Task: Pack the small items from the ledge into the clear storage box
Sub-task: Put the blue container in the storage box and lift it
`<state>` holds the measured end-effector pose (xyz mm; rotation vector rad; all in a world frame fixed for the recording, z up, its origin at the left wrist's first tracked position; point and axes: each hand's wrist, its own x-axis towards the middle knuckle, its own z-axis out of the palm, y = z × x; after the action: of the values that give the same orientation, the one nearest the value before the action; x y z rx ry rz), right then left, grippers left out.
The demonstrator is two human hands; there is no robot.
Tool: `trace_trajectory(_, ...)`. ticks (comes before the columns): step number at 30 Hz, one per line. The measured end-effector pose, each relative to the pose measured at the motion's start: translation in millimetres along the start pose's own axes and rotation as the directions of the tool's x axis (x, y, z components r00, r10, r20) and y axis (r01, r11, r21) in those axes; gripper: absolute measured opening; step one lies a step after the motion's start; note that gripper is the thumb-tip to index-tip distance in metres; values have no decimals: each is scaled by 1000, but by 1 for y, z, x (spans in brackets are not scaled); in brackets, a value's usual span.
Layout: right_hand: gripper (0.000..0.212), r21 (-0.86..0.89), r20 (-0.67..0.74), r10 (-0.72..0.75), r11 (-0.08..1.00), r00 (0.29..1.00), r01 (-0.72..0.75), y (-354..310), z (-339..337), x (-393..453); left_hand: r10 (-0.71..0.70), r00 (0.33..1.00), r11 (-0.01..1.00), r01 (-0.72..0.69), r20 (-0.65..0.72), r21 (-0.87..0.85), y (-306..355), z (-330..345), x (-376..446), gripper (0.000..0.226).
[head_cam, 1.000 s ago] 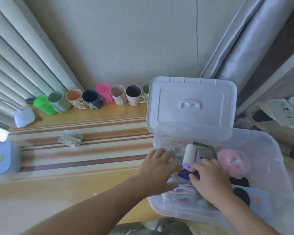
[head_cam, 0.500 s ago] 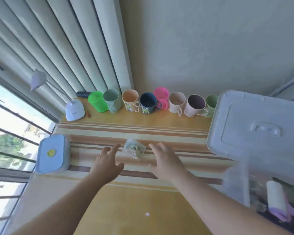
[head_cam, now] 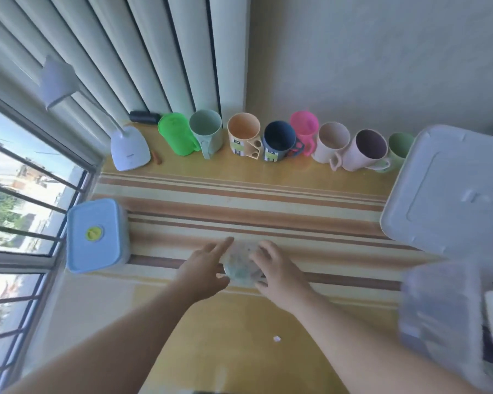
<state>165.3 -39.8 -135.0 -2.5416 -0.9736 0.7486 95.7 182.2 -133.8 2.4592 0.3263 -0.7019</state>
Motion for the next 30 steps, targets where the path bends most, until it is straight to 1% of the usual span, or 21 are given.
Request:
trace_trajectory(1,63,69,13,26,997,1000,-27,2,1,-3,12,999,1000,-12,40,-5,-1,3,-1,98)
trace_trajectory(3,79,160,24,73,984,997,-76,2,-1,-7,22,998,1000,-20,61,-23,-4,4,-5,93)
trace_trajectory(5,95,175,16,98,980,995,-99,-2,-3,-4,20,1000,1000,-20,3,-10,-13,-9,-7,80)
trace_trajectory(6,105,161,20,103,981,995,-104,-6,-4,-1,5,998,1000,-5,-62,-9,-21,-21,-8,71)
trace_trajectory(7,113,135,35,102,985,994,-106,-11,-4,3,-18,987,1000,16,-158,-14,-32,-36,-10,61)
trace_trajectory(8,119,100,56,98,990,994,-103,-16,-5,7,-45,959,999,45,-279,-8,-47,-52,-14,52)
trace_trajectory(10,122,35,90,96,994,991,-100,-28,-6,17,-155,845,982,189,-511,15,-84,-83,-26,43)
trace_trajectory(11,122,11,98,104,994,990,-106,-32,-6,22,-238,785,956,293,-572,5,-104,-96,-33,45)
trace_trajectory(12,122,-4,98,110,994,989,-110,-35,-6,25,-337,733,915,404,-590,-20,-121,-107,-40,54)
trace_trajectory(13,122,-15,95,113,994,989,-112,-37,-5,27,-449,688,861,504,-570,-69,-139,-112,-45,68)
trace_trajectory(14,121,-21,94,117,993,989,-115,-37,-4,28,-563,648,798,588,-513,-132,-153,-115,-48,85)
trace_trajectory(15,120,-18,94,121,993,988,-120,-36,-2,28,-667,613,731,650,-425,-209,-162,-116,-49,101)
trace_trajectory(16,119,-9,91,125,992,988,-125,-35,1,26,-735,592,676,681,-331,-281,-168,-114,-47,114)
trace_trajectory(17,118,2,84,126,992,988,-127,-34,3,24,-766,590,643,694,-256,-324,-169,-110,-43,123)
trace_trajectory(18,116,8,76,122,992,990,-123,-33,5,23,-769,601,638,698,-217,-325,-166,-105,-39,128)
trace_trajectory(20,108,7,50,111,994,993,-111,-32,8,19,-752,615,659,704,-236,-265,-148,-94,-32,133)
trace_trajectory(22,103,9,31,117,993,993,-117,-32,8,14,-727,629,686,683,-277,-251,-123,-86,-27,128)
trace_trajectory(24,103,22,29,146,989,989,-146,-29,8,5,-696,667,718,643,-265,-268,-99,-72,-22,123)
trace_trajectory(26,105,62,23,191,979,981,-192,-22,6,-9,-614,752,789,573,-238,-224,-69,-53,-23,124)
trace_trajectory(28,109,93,15,243,966,970,-243,-10,0,-25,-441,868,897,431,-230,-93,-33,-28,-31,125)
trace_trajectory(30,112,95,9,285,954,958,-285,7,-7,-44,-243,954,962,260,-178,83,4,1,-43,124)
